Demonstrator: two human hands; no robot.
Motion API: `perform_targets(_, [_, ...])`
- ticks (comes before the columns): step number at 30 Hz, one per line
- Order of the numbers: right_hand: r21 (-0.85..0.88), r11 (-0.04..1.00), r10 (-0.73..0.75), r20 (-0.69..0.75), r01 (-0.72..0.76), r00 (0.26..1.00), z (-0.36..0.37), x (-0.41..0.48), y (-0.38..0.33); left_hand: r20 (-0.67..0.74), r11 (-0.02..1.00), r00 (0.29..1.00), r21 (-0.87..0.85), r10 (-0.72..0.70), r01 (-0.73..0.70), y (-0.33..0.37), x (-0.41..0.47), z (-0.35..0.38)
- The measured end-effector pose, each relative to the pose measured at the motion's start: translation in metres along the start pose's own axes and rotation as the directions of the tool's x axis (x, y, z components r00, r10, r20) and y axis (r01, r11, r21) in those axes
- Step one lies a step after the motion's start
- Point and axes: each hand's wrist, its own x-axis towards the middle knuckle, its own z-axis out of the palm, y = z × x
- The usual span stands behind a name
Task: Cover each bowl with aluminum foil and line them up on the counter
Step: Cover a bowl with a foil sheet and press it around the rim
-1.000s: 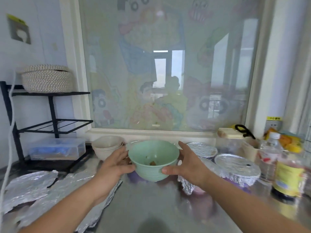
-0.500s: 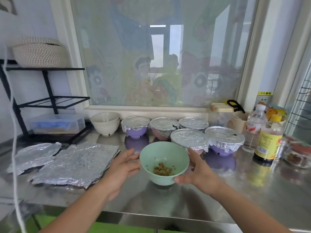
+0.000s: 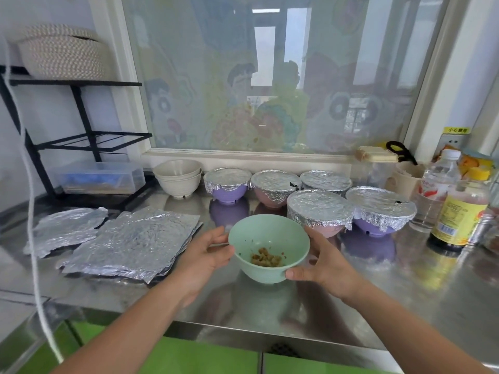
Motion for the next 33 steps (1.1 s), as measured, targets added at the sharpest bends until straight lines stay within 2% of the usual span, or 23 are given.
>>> perform_targets(17, [-0.022, 0.999, 0.044, 0.072, -0.042, 0.996, -0.011, -0.007, -0.013, 0.011, 0.998, 0.998, 0.013, -0.062, 0.062, -0.002, 0.012, -0.007])
perform_targets(22, [-0.118, 0.990, 0.073, -0.039, -0.078, 0.997, -0.024, 0.000, -0.035, -0.107, 0.997, 0.993, 0.045, -0.053, 0.058, 0.006, 0.018, -0.029])
perform_targets(25, [-0.227, 0.972, 0.025, -0.141, -0.057, 0.990, -0.021, 0.012, -0.055, -0.179, 0.976, 0.984, 0.213, -0.005, 0.044, 0.004, 0.026, -0.061])
perform_targets(27, [-0.320, 0.946, -0.019, -0.183, -0.042, 0.983, -0.010, 0.022, -0.068, -0.241, 0.889, 0.970, 0.451, 0.041, 0.074, 0.001, 0.033, -0.089])
perform_targets(29, [-0.414, 0.910, -0.068, -0.171, -0.009, 0.983, 0.008, 0.033, -0.079, -0.280, 0.716, 0.956, 0.685, 0.090, 0.133, -0.002, 0.038, -0.122])
perform_targets(31, [-0.467, 0.884, -0.093, -0.122, 0.026, 0.988, 0.035, 0.046, -0.091, -0.356, 0.570, 0.927, 0.788, 0.116, 0.232, -0.005, 0.040, -0.156])
perform_targets(33, [-0.508, 0.857, -0.130, -0.046, 0.089, 0.990, 0.068, 0.061, -0.103, -0.449, 0.479, 0.887, 0.805, 0.106, 0.350, -0.006, 0.039, -0.184])
